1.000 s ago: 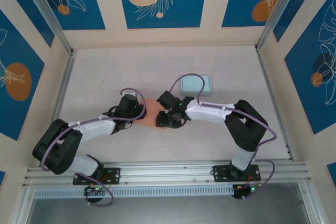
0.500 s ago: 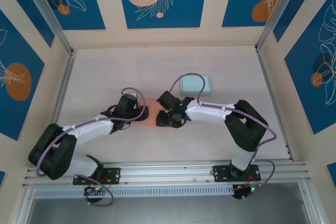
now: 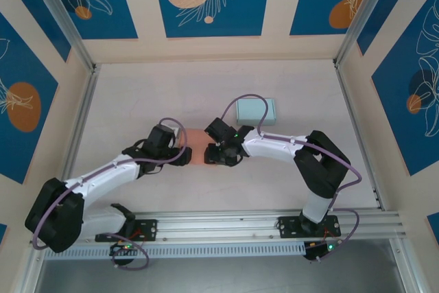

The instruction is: Fold the paper box

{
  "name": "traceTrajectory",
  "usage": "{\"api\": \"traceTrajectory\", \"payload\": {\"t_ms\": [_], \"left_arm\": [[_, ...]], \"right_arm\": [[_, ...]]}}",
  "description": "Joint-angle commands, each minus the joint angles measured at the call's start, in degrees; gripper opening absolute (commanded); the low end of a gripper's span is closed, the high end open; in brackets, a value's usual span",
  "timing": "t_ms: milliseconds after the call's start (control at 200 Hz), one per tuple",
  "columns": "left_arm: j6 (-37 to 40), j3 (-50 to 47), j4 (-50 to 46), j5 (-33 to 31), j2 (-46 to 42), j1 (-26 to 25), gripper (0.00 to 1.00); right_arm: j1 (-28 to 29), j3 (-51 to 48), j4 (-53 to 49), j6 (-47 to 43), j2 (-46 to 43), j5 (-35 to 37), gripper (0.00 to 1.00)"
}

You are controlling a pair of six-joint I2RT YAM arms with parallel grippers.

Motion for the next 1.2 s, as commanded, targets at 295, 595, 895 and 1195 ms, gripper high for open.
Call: {"api": "traceTrajectory", "payload": {"t_ms": [295,595,895,1195], "left_arm": [[4.3,7.2,2.5,1.7,13.4,4.2,0.64],[2.6,6.1,3.8,3.8,12.0,4.2,0.63],[6.3,9.5,-1.5,-0.4,4.7,5.5,0.83],[3.3,9.9,7.7,15.5,9.2,15.5,0.84]], "right_arm": [[-0.4,1.1,0.1,-1.0,-0.7,1.2,0.43],[1.4,1.6,-0.5,1.7,0.3,0.9,0.48],[0.5,0.9,-3.5,-0.2,-6.1,6.8,0.65],[-4.9,-6.2,7.4,2.7,-8.1,3.5,0.85]]}}
